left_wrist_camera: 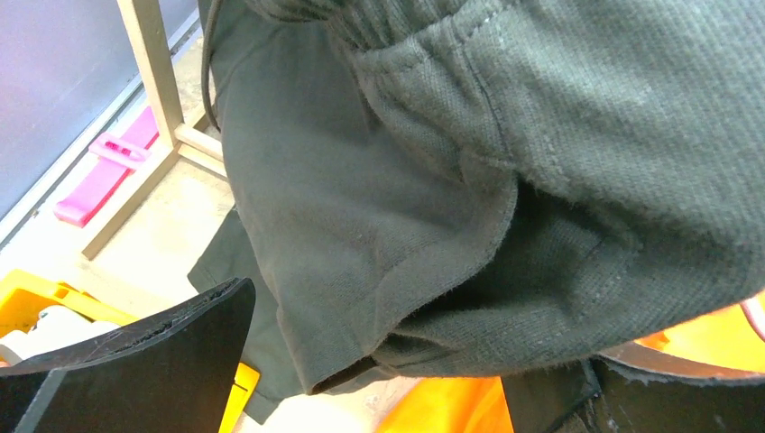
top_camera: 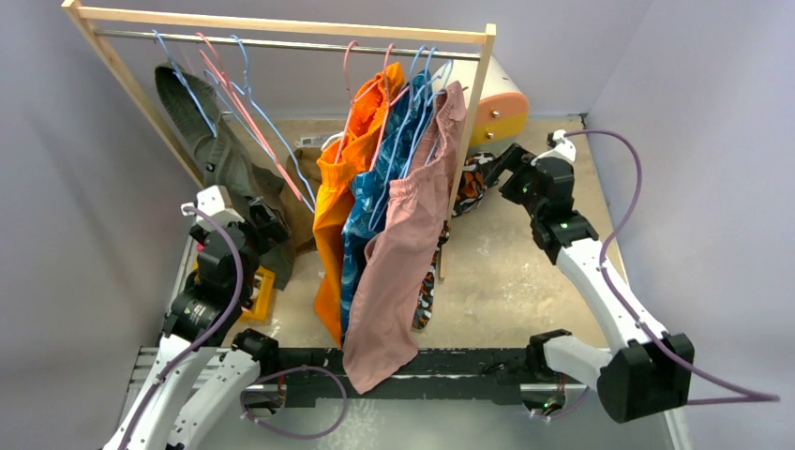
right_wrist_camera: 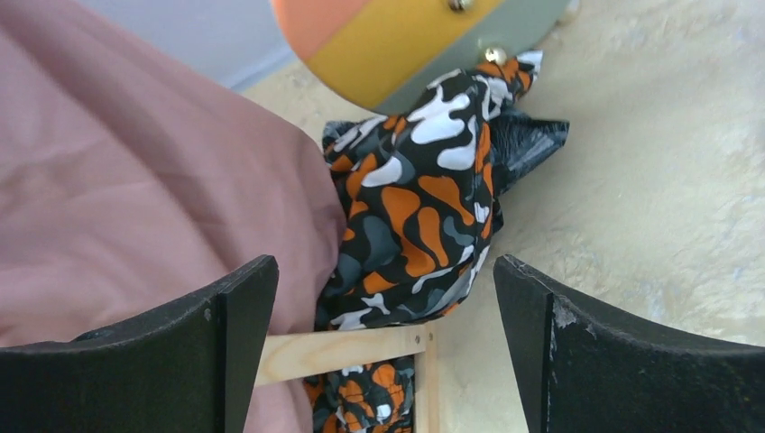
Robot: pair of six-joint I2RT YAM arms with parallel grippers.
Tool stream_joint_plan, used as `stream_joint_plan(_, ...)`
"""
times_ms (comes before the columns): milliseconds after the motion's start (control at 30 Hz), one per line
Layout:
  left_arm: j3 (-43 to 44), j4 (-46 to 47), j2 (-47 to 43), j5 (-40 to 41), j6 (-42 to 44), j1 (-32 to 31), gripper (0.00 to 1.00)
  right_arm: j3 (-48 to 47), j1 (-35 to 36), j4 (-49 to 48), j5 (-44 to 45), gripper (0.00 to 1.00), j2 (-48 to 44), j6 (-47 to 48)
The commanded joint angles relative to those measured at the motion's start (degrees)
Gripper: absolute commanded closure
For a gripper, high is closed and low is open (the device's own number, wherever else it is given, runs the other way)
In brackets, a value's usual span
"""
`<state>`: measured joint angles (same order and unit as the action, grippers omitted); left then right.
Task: Place the shorts on the hanger
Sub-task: Pick up the shorts from the center of the board.
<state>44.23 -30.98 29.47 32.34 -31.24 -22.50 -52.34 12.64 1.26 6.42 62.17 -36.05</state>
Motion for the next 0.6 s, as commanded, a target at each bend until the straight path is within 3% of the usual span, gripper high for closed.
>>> stream_joint_plan(0,0.0,1.8,0.2,0.9,1.3,0.3,0.02,3.7,-1.6,-10.7,-3.2,0.10,3.8,-5.3)
stream_joint_plan(567,-0.2,2.1,1.6,1.4,1.7,0.3,0.03,6.4,-5.4,-23.0,-8.0,0.29,19.7,-10.0)
